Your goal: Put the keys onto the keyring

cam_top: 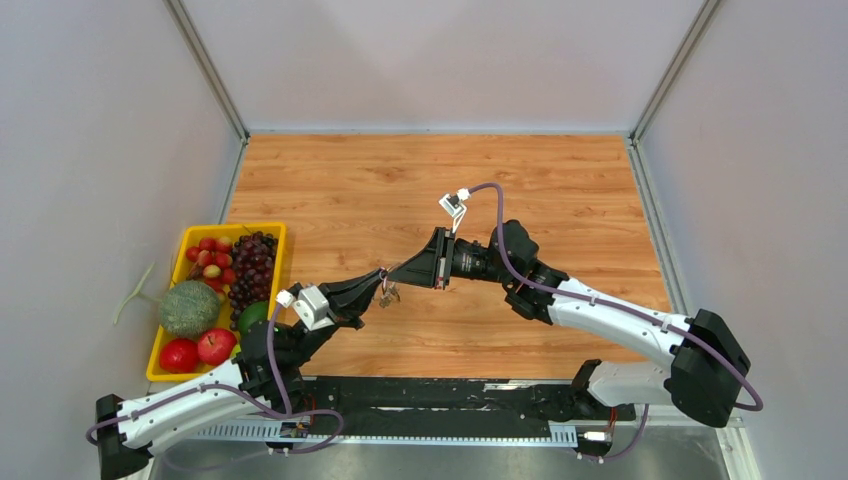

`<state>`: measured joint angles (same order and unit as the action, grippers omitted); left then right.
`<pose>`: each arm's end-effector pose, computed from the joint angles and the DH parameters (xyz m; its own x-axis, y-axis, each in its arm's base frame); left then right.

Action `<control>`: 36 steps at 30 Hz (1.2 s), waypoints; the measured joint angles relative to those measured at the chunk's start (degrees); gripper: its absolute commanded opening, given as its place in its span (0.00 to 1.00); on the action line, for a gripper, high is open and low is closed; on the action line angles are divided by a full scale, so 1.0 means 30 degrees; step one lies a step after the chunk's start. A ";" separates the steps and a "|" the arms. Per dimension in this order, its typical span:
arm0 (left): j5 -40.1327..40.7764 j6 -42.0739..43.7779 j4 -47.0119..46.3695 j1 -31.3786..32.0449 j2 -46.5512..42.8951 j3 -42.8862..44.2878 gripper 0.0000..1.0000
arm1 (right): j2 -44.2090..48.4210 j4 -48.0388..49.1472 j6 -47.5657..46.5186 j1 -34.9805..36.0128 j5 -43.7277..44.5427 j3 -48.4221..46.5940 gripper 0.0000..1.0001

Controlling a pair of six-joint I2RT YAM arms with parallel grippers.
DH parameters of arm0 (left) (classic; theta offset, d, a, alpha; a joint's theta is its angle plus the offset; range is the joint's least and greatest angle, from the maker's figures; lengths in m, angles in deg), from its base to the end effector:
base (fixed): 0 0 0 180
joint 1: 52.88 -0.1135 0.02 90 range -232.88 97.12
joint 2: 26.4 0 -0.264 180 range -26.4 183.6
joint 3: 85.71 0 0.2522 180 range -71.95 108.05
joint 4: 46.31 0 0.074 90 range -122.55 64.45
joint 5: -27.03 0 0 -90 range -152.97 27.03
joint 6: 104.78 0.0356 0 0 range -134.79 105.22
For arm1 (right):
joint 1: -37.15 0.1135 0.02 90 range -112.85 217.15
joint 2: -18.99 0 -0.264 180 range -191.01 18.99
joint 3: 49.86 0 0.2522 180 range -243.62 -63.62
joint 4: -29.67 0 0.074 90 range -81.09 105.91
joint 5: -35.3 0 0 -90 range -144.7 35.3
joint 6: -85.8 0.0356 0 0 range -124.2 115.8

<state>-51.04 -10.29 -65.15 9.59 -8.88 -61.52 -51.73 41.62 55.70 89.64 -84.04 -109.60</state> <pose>0.0606 -0.1003 0.2691 0.2596 -0.3324 -0.9067 0.7634 0.6457 -0.0181 0.1600 0.2370 0.3164 -0.8512 0.1297 -0.5086 -0.5053 0.0597 0.8609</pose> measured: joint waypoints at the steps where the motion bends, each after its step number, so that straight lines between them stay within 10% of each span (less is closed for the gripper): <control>1: 0.0000 0.0000 0.0000 0.0000 0.0000 0.0000 0.00 | 0.0000 0.0000 0.0000 0.0000 0.0022 0.0000 0.00; 36: -0.2222 -0.0095 0.0066 -0.0095 -0.0663 0.0000 0.00 | 0.0845 -0.0903 -0.0860 0.0087 0.0444 -0.0015 0.03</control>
<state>-57.71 -10.58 -64.95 9.31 -10.87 -61.52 -49.19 38.91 53.12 89.90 -82.71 -109.64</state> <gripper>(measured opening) 0.008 0.005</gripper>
